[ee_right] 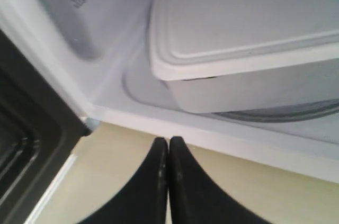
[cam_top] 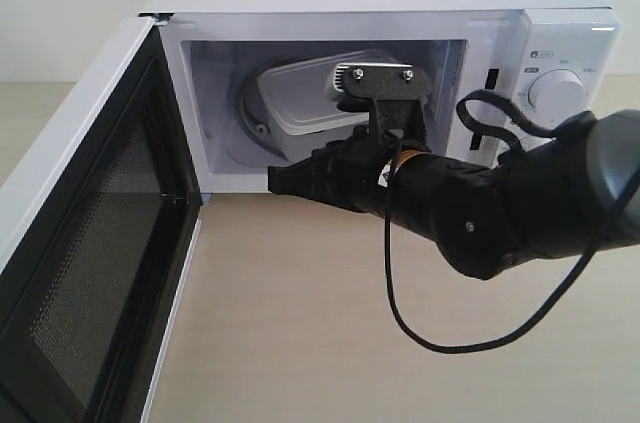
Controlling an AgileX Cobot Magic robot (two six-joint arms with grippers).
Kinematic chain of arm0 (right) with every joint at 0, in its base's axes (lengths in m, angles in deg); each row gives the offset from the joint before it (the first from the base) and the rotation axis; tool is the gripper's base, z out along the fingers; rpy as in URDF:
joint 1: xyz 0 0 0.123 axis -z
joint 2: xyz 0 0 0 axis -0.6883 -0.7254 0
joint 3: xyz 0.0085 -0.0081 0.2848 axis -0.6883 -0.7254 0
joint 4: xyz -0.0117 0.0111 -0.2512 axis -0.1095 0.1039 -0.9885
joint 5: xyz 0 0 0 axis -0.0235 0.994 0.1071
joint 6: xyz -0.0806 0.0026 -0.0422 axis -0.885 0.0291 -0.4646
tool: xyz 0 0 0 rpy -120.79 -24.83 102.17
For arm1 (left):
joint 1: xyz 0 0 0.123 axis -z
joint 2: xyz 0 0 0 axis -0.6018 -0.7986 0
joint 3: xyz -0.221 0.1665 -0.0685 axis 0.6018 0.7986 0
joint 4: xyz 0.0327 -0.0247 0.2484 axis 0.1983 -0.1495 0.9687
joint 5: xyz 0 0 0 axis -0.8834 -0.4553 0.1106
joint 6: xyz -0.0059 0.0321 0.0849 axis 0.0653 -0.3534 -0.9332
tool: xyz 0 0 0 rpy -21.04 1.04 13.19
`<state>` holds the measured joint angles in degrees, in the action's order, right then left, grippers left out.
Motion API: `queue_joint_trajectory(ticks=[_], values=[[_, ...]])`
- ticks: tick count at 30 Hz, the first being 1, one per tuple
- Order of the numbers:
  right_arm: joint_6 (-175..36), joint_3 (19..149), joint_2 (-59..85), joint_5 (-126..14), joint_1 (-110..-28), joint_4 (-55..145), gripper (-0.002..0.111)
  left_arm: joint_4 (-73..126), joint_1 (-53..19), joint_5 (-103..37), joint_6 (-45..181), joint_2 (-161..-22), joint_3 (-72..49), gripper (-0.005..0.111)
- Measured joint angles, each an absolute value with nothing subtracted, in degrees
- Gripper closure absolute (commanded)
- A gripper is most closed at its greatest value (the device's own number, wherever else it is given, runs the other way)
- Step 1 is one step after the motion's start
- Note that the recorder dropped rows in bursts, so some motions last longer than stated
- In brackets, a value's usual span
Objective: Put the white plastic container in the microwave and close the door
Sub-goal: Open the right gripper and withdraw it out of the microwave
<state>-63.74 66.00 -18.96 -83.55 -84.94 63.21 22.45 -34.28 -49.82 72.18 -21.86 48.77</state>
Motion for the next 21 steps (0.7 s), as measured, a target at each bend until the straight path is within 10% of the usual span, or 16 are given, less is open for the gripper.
queue_joint_trajectory(ticks=[21], values=[[-71.99, 72.15, -29.72, -93.84, -84.84, 67.87, 0.109, 22.45, -34.28, -49.82, 72.18, -21.86, 48.77, 0.102]])
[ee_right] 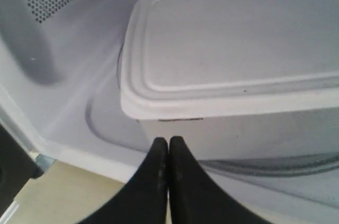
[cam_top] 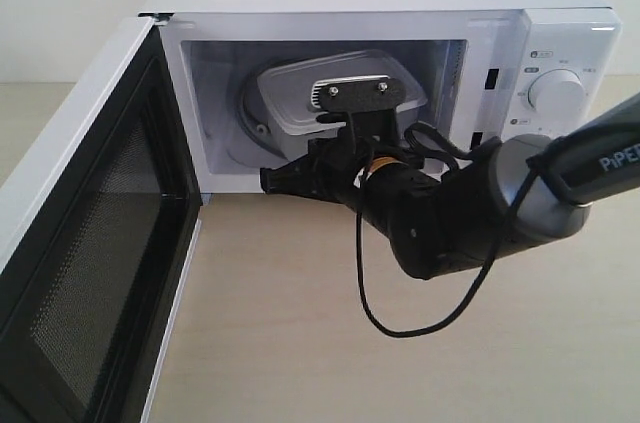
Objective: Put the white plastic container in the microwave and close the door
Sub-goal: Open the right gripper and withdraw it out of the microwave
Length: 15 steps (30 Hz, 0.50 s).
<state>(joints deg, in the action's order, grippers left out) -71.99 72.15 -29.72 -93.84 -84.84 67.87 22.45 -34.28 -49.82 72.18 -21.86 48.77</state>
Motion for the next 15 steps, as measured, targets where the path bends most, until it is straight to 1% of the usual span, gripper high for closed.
queue_joint_trajectory(ticks=[10, 15], values=[[-75.02, 80.71, -35.28, -90.4, -83.5, 72.6, 0.109, 22.45, -34.28, -49.82, 72.18, -21.86, 48.77, 0.102], [-75.57, 81.55, -35.53, -88.8, -82.85, 72.83, 0.109, 22.45, -34.28, -49.82, 72.18, -21.86, 48.77, 0.102]])
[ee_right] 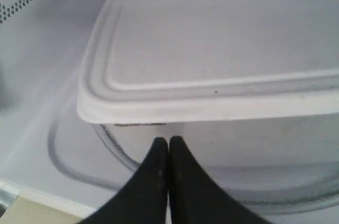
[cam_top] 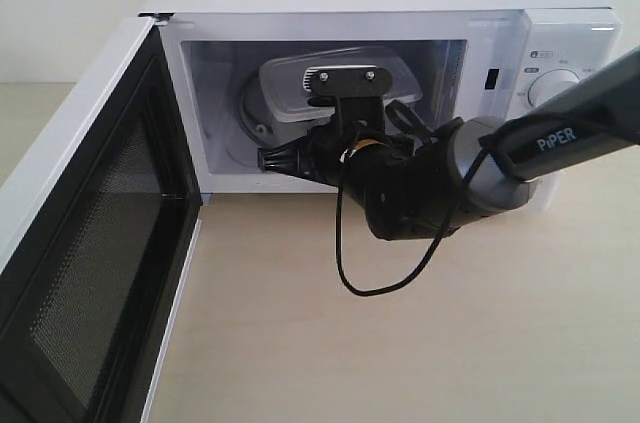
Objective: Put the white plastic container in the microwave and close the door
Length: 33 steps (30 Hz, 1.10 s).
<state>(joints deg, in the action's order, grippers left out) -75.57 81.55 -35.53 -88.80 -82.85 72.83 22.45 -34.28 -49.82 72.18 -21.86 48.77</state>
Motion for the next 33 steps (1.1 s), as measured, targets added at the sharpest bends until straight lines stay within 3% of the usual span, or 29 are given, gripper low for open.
queue_joint_trajectory(ticks=[7, 19, 33], values=[[-78.82, 76.51, -30.56, -87.44, -87.43, 73.96, 0.109, 22.45, -34.28, -49.82, 72.18, -21.86, 48.77, 0.102], [-79.05, 51.85, -11.37, -99.98, -94.84, 75.82, 0.109, 22.45, -34.28, -49.82, 72.18, -21.86, 48.77, 0.102], [-79.05, 32.86, 9.23, -104.3, -95.96, 77.91, 0.109, 22.45, -34.28, -49.82, 72.18, -21.86, 48.77, 0.102]])
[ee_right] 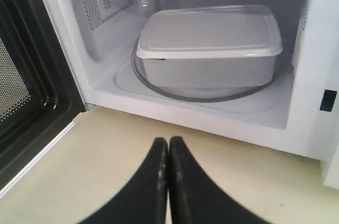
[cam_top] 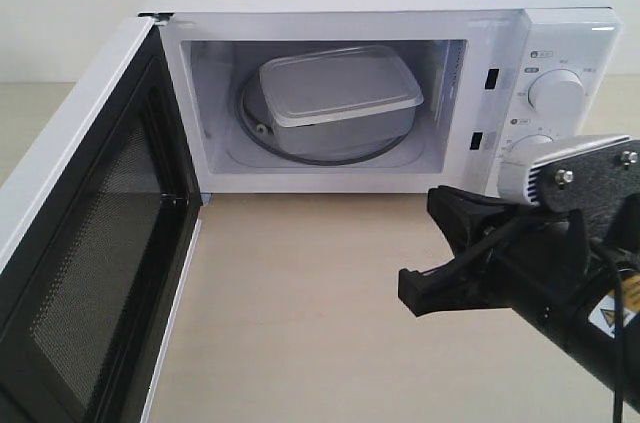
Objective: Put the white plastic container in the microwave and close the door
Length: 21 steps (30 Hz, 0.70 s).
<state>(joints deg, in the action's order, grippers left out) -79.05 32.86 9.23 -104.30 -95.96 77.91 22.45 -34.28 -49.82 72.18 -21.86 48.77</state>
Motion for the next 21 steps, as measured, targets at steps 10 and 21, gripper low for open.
queue_joint_trajectory(ticks=[10, 21], values=[[-79.05, 32.71, 10.54, -104.8, -95.96, 77.99, 0.109, 22.45, -34.28, -49.82, 72.18, -21.86, 48.77, 0.102], [-79.05, 32.71, 10.54, -104.8, -95.96, 77.99, 0.109, 22.45, -34.28, -49.82, 72.18, -21.86, 48.77, 0.102]])
